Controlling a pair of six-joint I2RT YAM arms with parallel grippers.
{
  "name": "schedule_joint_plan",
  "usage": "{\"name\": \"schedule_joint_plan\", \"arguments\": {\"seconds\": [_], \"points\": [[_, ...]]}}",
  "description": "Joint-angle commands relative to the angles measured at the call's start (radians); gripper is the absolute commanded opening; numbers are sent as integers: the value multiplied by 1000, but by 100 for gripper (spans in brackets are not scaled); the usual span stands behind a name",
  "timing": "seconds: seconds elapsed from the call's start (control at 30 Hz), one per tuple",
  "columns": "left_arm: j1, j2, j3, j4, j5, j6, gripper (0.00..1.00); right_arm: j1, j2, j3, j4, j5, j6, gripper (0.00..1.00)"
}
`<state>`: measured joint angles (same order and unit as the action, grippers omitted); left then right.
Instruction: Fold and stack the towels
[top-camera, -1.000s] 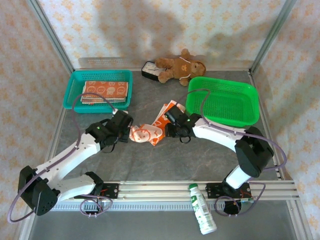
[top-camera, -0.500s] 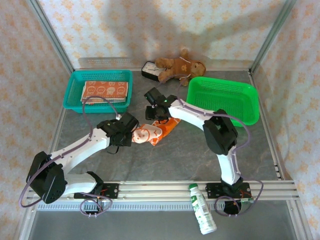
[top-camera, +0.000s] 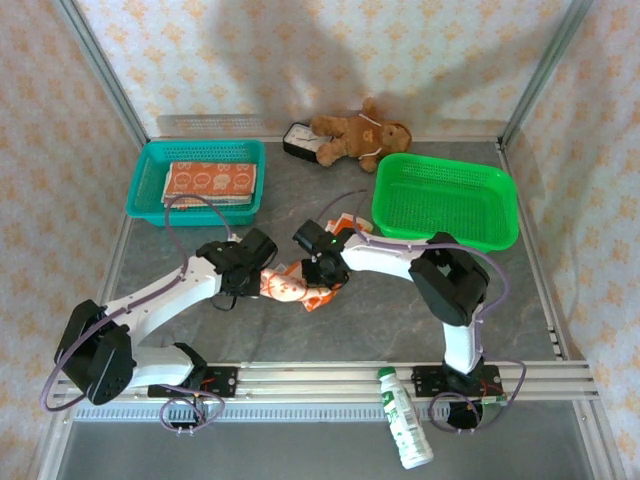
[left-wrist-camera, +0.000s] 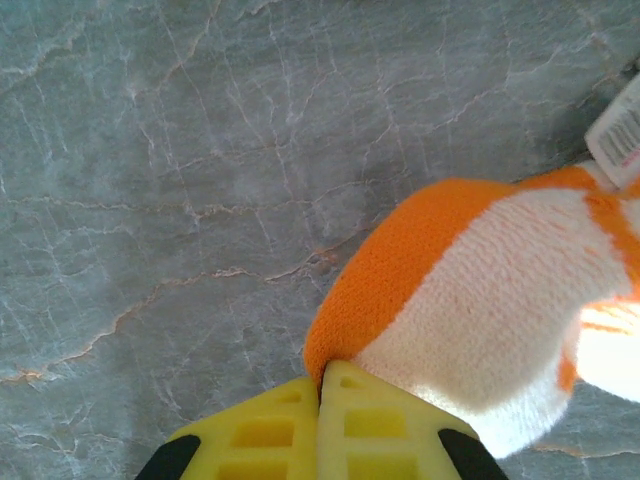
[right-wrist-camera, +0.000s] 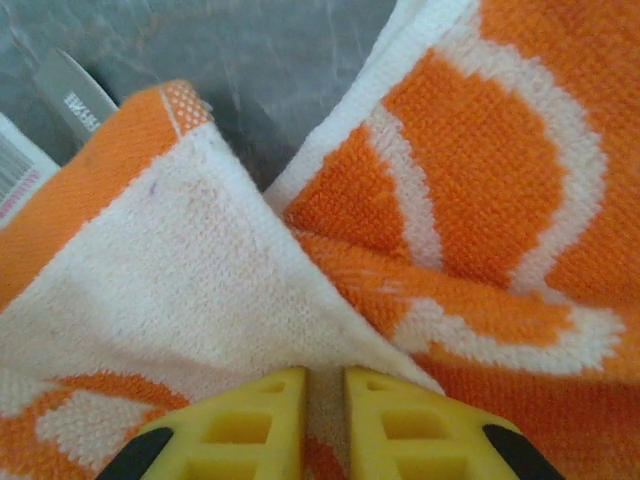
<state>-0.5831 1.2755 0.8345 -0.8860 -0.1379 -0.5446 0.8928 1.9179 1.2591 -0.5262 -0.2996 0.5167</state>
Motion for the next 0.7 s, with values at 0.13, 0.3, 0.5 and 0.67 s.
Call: {"name": "schedule_joint_plan", "arguments": {"seconds": [0.13,0.3,0.5,0.67], "points": [[-15,53,-39,-18,30,-48,0,15,-39,35,-31,84,-8,21],[-32,42,-65,-10,40,-72,0,-12,-36,173,-100,132,-50,31],[-34,31,-64,-7,35,-72,0,-55,66,277,-130,102,-91,34],[-33,31,-64,-7,31,-72,0,-66,128,290,-133,60,-106,34]]}}
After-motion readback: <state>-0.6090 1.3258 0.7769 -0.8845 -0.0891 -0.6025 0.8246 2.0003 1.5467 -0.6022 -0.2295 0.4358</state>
